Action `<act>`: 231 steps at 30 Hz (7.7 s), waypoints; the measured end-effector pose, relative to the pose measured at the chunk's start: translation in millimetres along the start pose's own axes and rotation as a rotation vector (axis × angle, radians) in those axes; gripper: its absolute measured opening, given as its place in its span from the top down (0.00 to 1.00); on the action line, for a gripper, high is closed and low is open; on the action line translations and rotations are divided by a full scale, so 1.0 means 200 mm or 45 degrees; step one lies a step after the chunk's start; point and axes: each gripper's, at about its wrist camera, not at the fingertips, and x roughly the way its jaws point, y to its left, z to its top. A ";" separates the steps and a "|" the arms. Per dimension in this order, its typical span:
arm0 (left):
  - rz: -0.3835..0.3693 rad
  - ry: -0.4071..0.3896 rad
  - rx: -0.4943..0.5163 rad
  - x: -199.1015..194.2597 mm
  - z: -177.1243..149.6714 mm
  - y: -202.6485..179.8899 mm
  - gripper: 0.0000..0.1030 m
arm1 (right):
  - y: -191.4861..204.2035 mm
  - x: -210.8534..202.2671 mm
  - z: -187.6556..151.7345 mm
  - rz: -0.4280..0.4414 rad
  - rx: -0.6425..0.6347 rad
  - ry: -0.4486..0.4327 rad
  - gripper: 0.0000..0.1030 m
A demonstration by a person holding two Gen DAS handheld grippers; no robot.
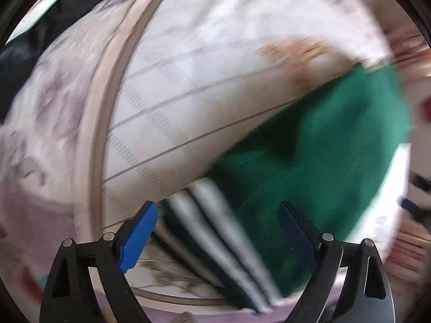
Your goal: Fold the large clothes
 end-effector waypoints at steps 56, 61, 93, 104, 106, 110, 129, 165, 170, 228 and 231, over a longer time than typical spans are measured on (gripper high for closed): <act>-0.143 -0.274 0.001 -0.19 -0.16 -0.08 0.95 | -0.51 0.53 -0.69 0.184 0.112 0.040 0.86; -0.104 -0.217 0.045 -0.11 -0.27 -0.19 0.95 | -0.52 0.52 -0.70 0.076 0.054 0.091 0.90; -0.086 -0.295 0.074 -0.36 0.17 -0.61 0.30 | 0.06 0.14 -0.16 -0.164 -0.273 -0.020 0.36; -0.138 -0.295 0.199 -0.11 1.24 -1.13 0.30 | 0.45 0.02 0.89 -0.076 -0.209 -0.442 0.76; -0.052 -0.298 0.217 -0.03 1.39 -1.20 0.30 | 0.44 -0.04 1.14 -0.121 -0.208 -0.521 0.76; 0.022 -0.210 0.168 0.18 1.60 -1.23 0.27 | 0.57 0.11 1.51 -0.244 -0.246 -0.583 0.76; -0.100 -0.066 0.084 0.26 1.03 -0.85 0.01 | 0.40 0.49 1.14 0.118 -0.273 0.011 0.76; -0.347 0.067 -0.053 -0.18 -0.66 -0.26 0.82 | -0.71 0.15 -0.64 -0.203 0.003 0.154 0.91; -0.335 0.066 0.006 -0.21 -0.76 -0.25 0.83 | -0.73 0.06 -0.66 -0.256 -0.038 0.113 0.92; -0.568 0.285 0.156 -0.73 -0.67 -0.23 0.88 | -0.66 -0.40 -0.94 0.776 0.236 0.650 0.77; -0.571 0.238 0.155 -0.82 -0.47 -0.29 0.88 | -0.58 -0.53 -0.76 0.856 0.252 0.611 0.77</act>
